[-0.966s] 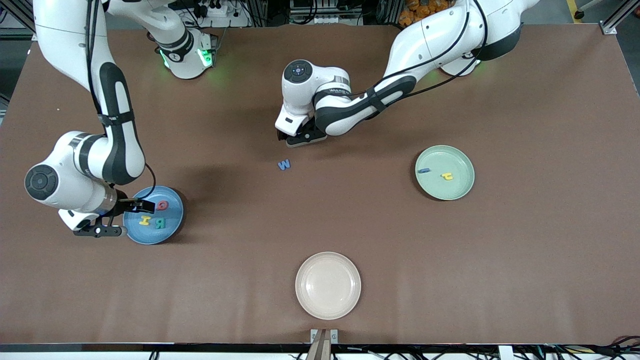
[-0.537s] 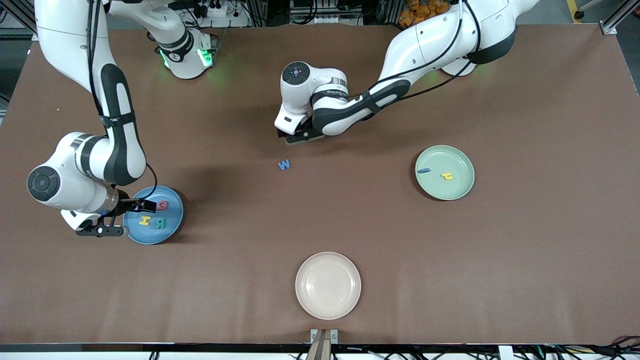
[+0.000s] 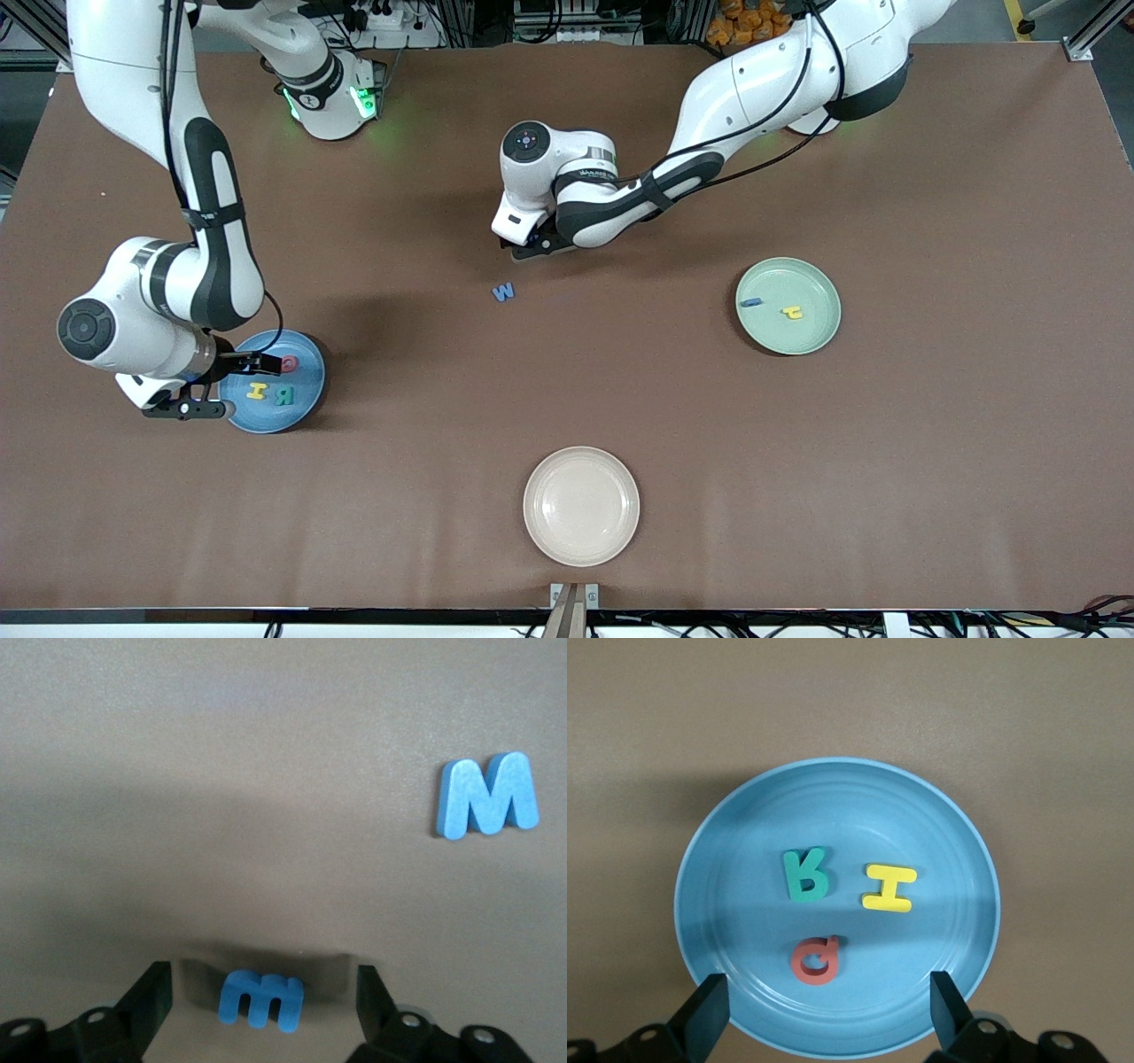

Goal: Sort uppercase to blue plate, lowercase to green plate
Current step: 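Grasp the blue lowercase m with the left gripper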

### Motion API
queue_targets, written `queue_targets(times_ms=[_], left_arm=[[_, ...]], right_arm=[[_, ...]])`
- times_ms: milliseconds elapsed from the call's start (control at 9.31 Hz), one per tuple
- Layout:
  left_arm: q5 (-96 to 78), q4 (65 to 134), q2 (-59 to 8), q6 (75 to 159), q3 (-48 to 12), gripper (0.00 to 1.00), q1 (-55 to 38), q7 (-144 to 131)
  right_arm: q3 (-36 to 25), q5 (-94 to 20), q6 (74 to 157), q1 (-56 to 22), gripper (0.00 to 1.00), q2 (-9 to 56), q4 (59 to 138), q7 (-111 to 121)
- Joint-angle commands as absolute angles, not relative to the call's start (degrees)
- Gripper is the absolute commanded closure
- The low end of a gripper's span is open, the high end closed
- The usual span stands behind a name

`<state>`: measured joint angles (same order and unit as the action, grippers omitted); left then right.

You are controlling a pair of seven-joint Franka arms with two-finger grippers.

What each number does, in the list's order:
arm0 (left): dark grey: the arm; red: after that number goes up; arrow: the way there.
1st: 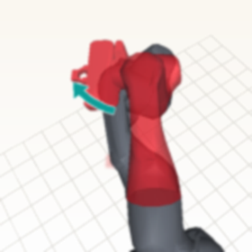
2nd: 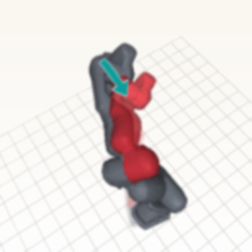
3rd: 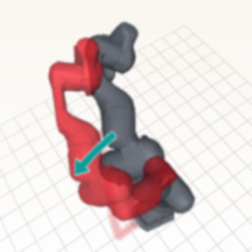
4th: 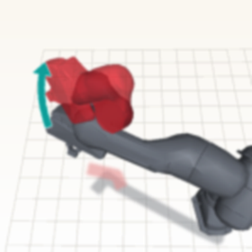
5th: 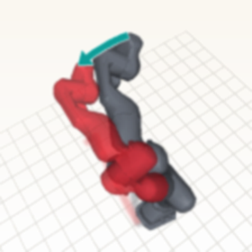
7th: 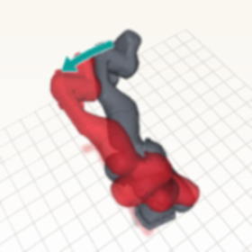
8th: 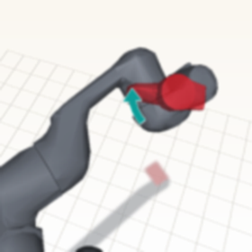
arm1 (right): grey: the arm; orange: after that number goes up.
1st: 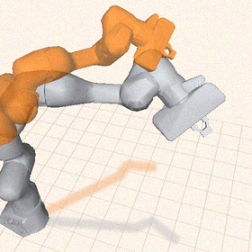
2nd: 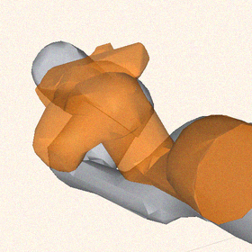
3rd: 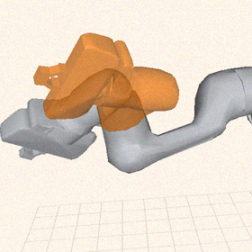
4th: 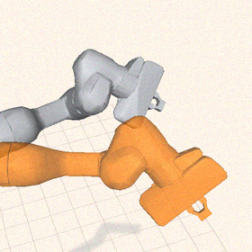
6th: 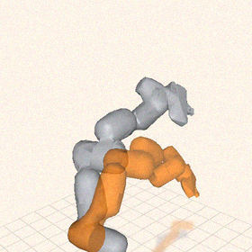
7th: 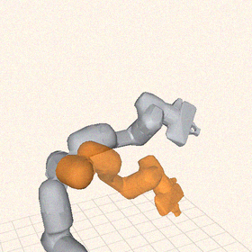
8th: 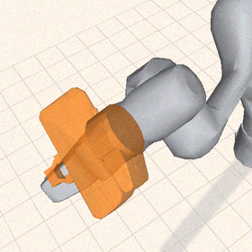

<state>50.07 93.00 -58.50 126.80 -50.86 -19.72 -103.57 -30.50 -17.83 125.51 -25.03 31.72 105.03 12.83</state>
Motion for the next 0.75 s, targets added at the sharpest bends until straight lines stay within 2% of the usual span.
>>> queue_targets(times_ms=[0,107,215,644], left_arm=[[51.94,92.72,-58.89,127.35,-50.89,0.22,-20.13,-104.59],[51.86,92.72,-59.06,127.27,-50.89,0.31,-20.13,-104.68],[51.86,92.64,-59.41,127.35,-50.89,0.34,-20.21,-104.85],[51.15,92.72,-59.77,127.27,-50.89,0.36,-21.18,-105.20]], right_arm=[[-30.41,-18.90,125.51,-25.14,0.00,31.38,105.38,12.48],[-30.41,-18.90,125.51,-25.14,0.00,31.38,105.38,12.48],[-30.41,-18.90,125.42,-25.14,0.00,31.38,105.38,12.48],[-30.50,-18.90,125.33,-25.14,0.00,31.38,105.38,12.48]])
